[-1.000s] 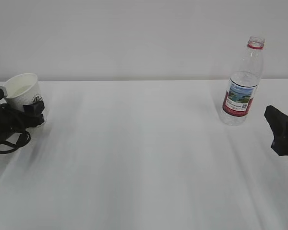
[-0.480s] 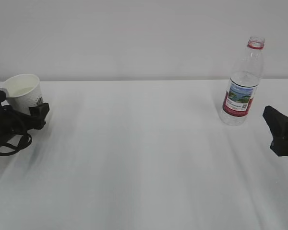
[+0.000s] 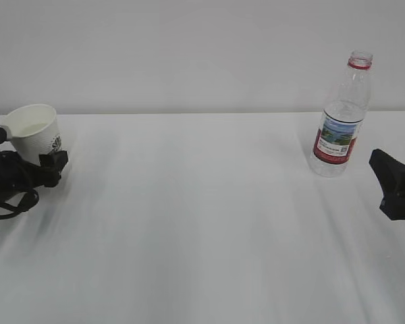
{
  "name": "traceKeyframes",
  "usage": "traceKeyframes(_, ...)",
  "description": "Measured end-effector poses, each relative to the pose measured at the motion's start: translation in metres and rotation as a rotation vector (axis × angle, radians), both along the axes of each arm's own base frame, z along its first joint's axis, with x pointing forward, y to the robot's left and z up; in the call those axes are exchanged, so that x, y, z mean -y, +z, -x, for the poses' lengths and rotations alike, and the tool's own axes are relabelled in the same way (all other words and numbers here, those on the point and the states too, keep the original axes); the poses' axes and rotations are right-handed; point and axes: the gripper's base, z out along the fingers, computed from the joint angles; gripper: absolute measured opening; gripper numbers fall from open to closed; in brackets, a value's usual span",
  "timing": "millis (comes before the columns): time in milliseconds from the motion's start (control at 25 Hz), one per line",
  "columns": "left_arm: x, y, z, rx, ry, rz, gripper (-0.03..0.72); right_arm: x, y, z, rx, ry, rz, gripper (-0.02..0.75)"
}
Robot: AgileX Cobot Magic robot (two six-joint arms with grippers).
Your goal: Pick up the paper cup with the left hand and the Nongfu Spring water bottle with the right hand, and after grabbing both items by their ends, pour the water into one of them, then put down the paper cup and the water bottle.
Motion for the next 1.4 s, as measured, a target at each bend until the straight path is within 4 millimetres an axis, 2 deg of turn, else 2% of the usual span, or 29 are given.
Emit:
traceKeyframes(200,0.000,0.014,0.015,-0.002,0.002,-0.001,0.683,0.000,0.000,0.000,0.000,0.000,-0.001,0.552)
traceKeyframes(680,-0.001,0.027,0.058,-0.058,0.003,-0.004,0.673,0.000,0.000,0.000,0.000,0.000,-0.002,0.552)
traceKeyframes(1240,-0.001,0.088,0.069,0.137,0.003,-0.002,0.655,0.000,0.000,0.000,-0.001,-0.001,-0.004,0.552)
traceKeyframes(1400,-0.001,0.105,0.074,0.167,0.006,-0.009,0.649,0.001,0.005,0.001,0.025,-0.011,-0.011,0.552)
